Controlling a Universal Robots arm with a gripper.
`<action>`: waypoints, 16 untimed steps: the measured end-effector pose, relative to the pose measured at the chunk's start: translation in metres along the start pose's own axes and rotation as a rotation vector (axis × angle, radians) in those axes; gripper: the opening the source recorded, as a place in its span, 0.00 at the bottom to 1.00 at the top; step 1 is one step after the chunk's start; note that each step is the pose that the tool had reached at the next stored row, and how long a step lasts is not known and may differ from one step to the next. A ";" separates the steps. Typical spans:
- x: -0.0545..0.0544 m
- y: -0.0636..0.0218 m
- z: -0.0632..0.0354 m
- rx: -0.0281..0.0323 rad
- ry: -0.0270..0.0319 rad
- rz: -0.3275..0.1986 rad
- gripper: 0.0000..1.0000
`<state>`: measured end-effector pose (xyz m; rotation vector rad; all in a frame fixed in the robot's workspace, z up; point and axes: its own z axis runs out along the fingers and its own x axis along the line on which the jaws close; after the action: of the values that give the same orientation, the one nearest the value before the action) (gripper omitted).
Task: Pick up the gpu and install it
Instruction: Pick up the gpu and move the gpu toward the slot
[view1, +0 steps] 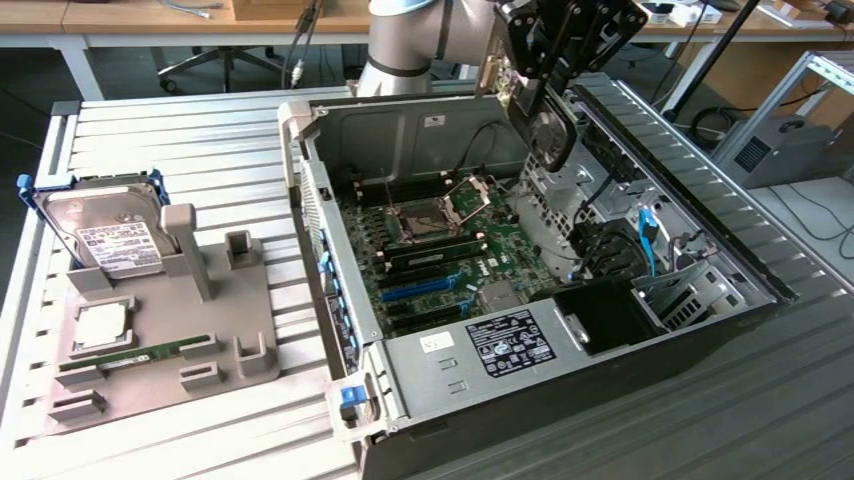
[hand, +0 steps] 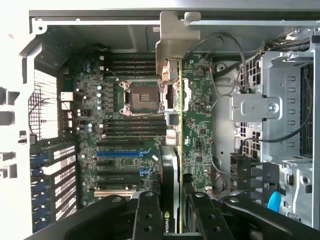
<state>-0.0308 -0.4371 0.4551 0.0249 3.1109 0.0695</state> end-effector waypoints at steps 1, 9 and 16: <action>-0.003 0.0000 0.0001 0.0000 0.0000 0.000 0.27; -0.032 0.0005 0.0010 -0.0001 0.0000 0.000 0.27; -0.045 0.0007 0.0014 0.0000 0.0000 0.000 0.27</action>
<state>0.0139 -0.4371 0.4551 0.0248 3.1108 0.0695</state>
